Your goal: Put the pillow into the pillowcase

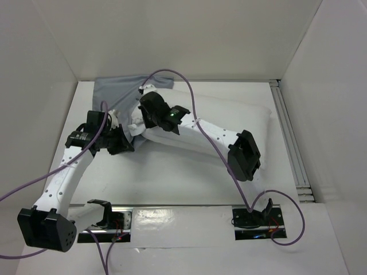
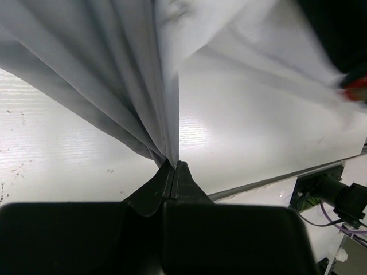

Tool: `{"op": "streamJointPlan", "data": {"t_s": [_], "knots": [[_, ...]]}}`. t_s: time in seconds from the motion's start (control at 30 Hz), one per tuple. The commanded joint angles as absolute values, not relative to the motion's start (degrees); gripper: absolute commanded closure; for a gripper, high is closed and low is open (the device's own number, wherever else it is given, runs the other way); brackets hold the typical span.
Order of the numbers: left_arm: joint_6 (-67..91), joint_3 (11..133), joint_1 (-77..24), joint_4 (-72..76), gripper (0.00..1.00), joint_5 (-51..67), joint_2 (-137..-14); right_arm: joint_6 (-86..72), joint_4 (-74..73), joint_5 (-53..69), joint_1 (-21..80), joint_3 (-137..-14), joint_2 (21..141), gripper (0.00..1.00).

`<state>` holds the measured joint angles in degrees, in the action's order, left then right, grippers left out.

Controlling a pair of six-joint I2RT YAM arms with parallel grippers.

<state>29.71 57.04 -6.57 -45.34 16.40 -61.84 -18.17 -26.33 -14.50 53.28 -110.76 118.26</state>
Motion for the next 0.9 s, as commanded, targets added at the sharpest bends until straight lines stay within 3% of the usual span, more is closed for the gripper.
{"op": "streamJointPlan", "data": {"t_s": [0.0, 0.2, 0.23, 0.27, 0.3, 0.37, 0.67, 0.87], "knots": [[28.65, 61.43, -6.94, -48.59, 1.00, 19.34, -59.68, -20.21, -21.89, -9.41, 54.31, -109.18, 121.46, 1.00], [31.64, 64.33, -6.94, -49.92, 1.00, 15.04, -58.01, -23.47, -14.60, -8.79, 55.63, -94.25, 116.37, 1.00], [31.64, 64.34, -6.94, -49.92, 0.96, 14.33, -58.01, -23.99, -14.59, -8.79, 55.63, -93.26, 115.76, 1.00], [31.64, 64.34, -6.94, -49.92, 0.84, 14.33, -58.70, -23.99, -14.59, -8.18, 55.63, -92.64, 115.14, 1.00], [31.64, 64.86, -6.94, -49.92, 0.51, 12.85, -59.76, -23.99, -14.07, -8.17, 55.63, -91.59, 115.14, 1.00], [33.30, 65.65, -6.42, -49.92, 0.45, 11.61, -60.99, -24.52, -14.06, -7.56, 55.63, -90.45, 114.44, 1.00], [35.60, 67.24, -6.42, -45.45, 0.40, 2.72, -68.90, -25.05, -11.25, -6.94, 55.63, -85.87, 112.68, 1.00], [33.58, 68.47, -6.42, -42.55, 0.35, -0.18, -80.49, -25.05, -11.25, -6.42, 55.63, -85.87, 112.15, 1.00]]}}
